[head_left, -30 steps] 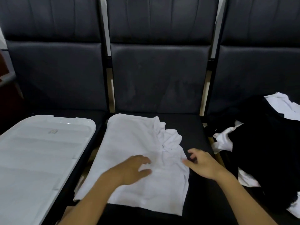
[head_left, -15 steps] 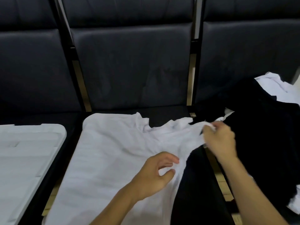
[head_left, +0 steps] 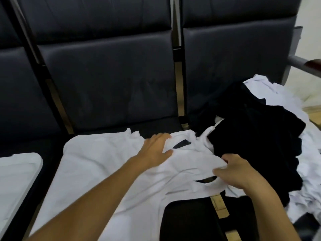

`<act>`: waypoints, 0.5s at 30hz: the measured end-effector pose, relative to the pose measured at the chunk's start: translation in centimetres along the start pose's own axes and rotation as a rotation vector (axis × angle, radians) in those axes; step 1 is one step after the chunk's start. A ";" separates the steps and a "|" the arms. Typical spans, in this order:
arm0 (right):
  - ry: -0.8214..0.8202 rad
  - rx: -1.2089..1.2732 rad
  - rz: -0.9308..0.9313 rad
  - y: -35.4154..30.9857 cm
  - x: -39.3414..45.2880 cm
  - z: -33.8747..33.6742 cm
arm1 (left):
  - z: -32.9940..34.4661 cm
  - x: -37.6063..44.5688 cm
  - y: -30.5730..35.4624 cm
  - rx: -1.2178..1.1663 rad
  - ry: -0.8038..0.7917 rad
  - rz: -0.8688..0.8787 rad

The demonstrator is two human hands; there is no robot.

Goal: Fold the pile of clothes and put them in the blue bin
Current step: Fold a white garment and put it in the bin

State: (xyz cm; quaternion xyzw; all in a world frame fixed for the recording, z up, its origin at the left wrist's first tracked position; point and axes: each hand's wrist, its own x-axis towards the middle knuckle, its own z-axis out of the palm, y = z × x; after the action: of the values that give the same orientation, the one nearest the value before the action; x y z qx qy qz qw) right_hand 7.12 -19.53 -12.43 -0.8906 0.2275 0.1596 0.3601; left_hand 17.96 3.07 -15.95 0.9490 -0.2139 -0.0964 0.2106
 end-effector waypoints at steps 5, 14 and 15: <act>-0.131 0.444 -0.172 0.5 -0.9 -2.4 | 1.9 7.4 4.9 -0.241 -0.155 -0.223; -0.231 0.430 -0.100 2.5 -0.7 -4.0 | 0.7 10.2 9.0 -1.008 -0.296 -0.609; -0.191 0.419 -0.092 2.7 -0.6 -4.2 | -0.1 10.4 9.3 -1.129 -0.288 -0.625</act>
State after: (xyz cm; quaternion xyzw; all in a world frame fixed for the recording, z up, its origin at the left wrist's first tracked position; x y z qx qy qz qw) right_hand 5.67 -24.10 -10.78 -0.7866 0.1796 0.1759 0.5640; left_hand 23.83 -9.12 -12.69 0.6879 0.1289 -0.3761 0.6073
